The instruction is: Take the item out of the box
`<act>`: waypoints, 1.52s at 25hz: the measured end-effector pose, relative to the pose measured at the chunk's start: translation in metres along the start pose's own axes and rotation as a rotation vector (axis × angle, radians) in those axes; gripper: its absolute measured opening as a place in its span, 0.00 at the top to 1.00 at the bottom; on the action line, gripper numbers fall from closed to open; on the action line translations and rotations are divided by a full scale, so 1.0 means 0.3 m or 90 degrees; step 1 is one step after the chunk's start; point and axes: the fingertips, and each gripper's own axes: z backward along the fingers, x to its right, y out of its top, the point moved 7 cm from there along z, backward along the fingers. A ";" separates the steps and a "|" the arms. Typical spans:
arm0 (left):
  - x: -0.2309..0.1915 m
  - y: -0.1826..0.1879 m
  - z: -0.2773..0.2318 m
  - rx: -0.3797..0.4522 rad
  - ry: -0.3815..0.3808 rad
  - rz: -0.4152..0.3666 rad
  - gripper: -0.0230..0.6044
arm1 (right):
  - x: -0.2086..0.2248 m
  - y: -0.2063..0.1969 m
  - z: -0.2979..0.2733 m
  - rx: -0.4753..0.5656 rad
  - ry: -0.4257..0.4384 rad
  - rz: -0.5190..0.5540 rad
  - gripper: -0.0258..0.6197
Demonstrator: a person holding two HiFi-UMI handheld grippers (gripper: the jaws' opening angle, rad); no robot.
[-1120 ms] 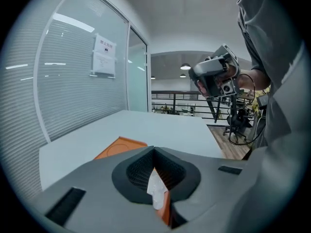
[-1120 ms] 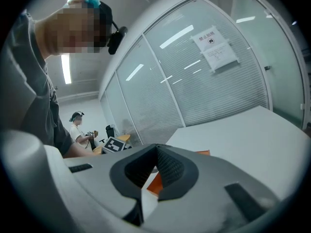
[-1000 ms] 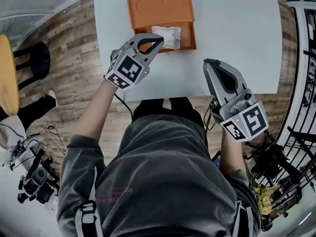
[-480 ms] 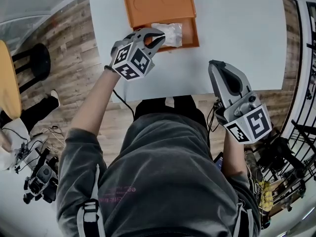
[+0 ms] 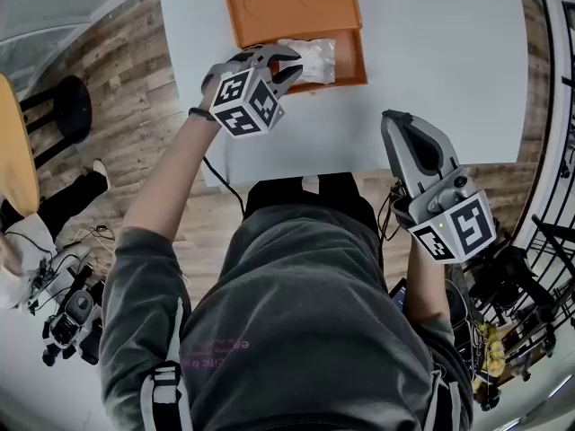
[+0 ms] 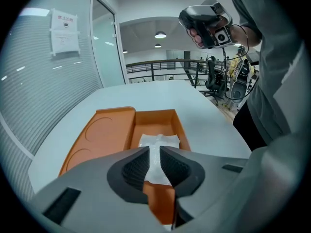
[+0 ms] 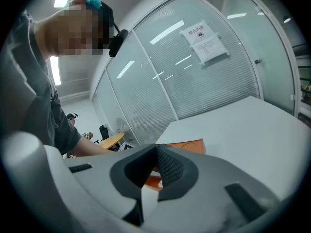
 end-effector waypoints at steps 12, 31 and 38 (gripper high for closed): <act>0.032 -0.029 -0.087 -0.100 -0.050 -0.059 0.69 | 0.023 -0.039 0.007 -0.003 -0.009 -0.014 0.95; 0.056 -0.074 -0.144 -0.232 -0.055 -0.103 0.59 | 0.029 -0.052 0.010 -0.009 -0.018 -0.025 0.95; 0.067 -0.086 -0.158 -0.265 -0.052 -0.111 0.66 | 0.038 -0.061 0.013 -0.010 -0.021 -0.027 0.95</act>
